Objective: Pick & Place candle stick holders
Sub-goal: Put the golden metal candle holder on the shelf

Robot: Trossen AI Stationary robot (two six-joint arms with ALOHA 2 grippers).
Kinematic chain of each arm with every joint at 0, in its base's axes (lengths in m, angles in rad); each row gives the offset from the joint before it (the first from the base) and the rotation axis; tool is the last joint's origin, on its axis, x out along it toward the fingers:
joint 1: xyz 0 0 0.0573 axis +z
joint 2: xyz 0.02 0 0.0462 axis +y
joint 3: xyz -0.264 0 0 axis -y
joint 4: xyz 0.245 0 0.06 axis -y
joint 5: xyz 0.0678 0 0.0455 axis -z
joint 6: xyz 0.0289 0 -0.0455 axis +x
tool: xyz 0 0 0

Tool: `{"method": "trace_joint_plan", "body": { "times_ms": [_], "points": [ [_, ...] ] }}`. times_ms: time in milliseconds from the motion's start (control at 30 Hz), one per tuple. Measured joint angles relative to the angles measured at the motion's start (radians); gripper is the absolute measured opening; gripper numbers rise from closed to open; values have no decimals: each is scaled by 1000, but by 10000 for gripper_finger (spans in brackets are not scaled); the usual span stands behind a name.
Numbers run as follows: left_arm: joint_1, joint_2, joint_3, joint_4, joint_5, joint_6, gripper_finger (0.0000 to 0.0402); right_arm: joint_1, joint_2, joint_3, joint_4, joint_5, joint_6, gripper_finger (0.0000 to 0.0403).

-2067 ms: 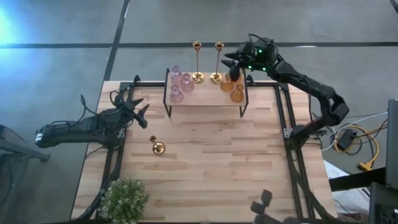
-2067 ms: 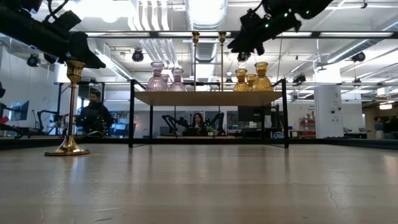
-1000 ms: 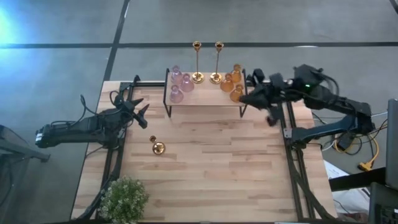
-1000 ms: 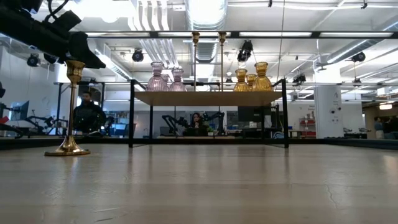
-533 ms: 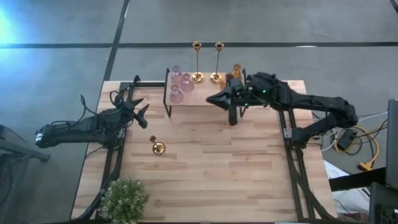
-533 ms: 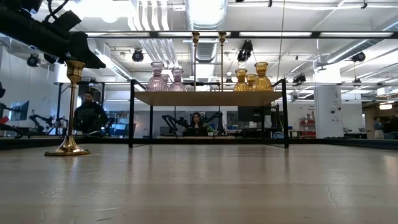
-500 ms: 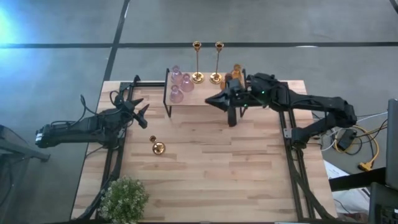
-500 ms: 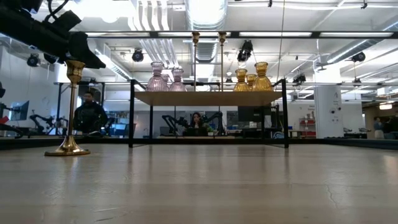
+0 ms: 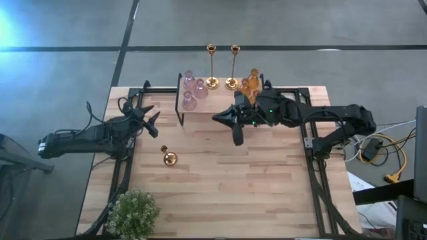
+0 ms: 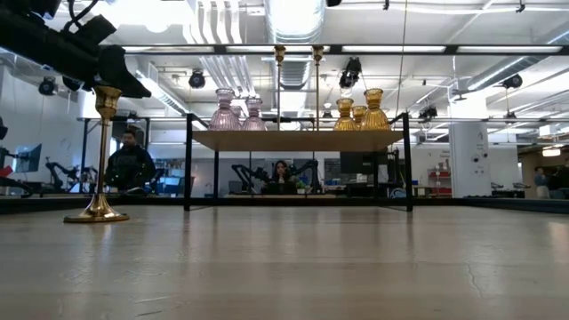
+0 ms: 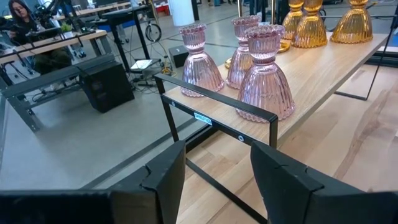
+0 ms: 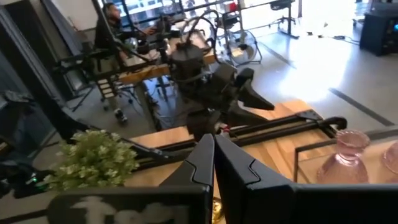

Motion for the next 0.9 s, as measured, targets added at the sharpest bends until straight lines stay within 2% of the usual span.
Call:
{"method": "trace_joint_plan", "body": {
  "times_ms": [167,400,500,667,800,900],
  "points": [
    [0,0,0,0,0,0,186,9,-16,-1,-81,-1,-23,8],
    [0,0,0,0,0,0,186,8,-162,-4,-466,3,-35,8],
    [0,0,0,0,0,0,187,9,-233,-21,-549,2,-43,8],
    [0,0,0,11,-3,24,186,8,-361,-84,-570,28,-83,8],
    [1,-1,0,53,-13,239,186,9,-451,-166,-566,102,-83,8],
    [1,0,0,48,-13,278,186,9,-519,-260,-501,115,-87,8]
  ]
}}
